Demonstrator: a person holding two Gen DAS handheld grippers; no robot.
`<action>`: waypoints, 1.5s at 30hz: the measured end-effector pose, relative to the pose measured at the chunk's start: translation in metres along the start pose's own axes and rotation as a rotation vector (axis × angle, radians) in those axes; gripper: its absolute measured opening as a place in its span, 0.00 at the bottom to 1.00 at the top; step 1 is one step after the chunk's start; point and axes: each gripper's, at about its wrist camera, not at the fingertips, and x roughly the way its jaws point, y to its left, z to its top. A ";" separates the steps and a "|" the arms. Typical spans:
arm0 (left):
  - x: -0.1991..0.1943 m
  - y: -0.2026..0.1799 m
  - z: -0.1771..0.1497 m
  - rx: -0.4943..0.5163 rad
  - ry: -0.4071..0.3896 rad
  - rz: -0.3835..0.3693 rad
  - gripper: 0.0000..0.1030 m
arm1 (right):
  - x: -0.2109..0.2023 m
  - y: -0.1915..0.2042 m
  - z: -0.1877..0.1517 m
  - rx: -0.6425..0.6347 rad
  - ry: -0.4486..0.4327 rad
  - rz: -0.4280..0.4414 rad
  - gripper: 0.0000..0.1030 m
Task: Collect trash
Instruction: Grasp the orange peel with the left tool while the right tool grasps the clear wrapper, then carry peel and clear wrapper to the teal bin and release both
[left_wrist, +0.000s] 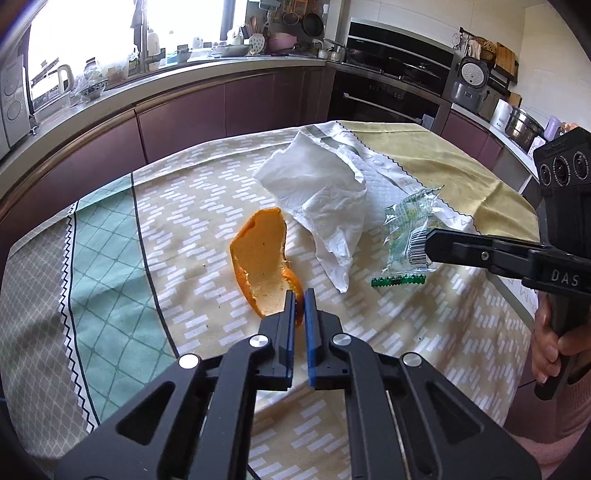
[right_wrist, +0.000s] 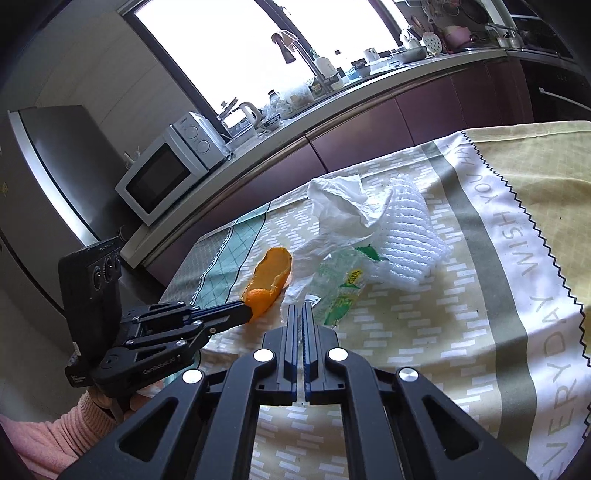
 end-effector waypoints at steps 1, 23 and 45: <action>0.000 0.000 -0.001 -0.001 -0.001 0.004 0.05 | 0.000 0.001 0.000 -0.004 0.000 -0.002 0.01; -0.113 0.063 -0.046 -0.176 -0.167 -0.024 0.03 | -0.015 -0.014 -0.003 0.110 -0.038 -0.129 0.31; -0.154 0.110 -0.094 -0.300 -0.188 0.027 0.03 | 0.009 -0.005 -0.022 0.107 -0.006 -0.146 0.01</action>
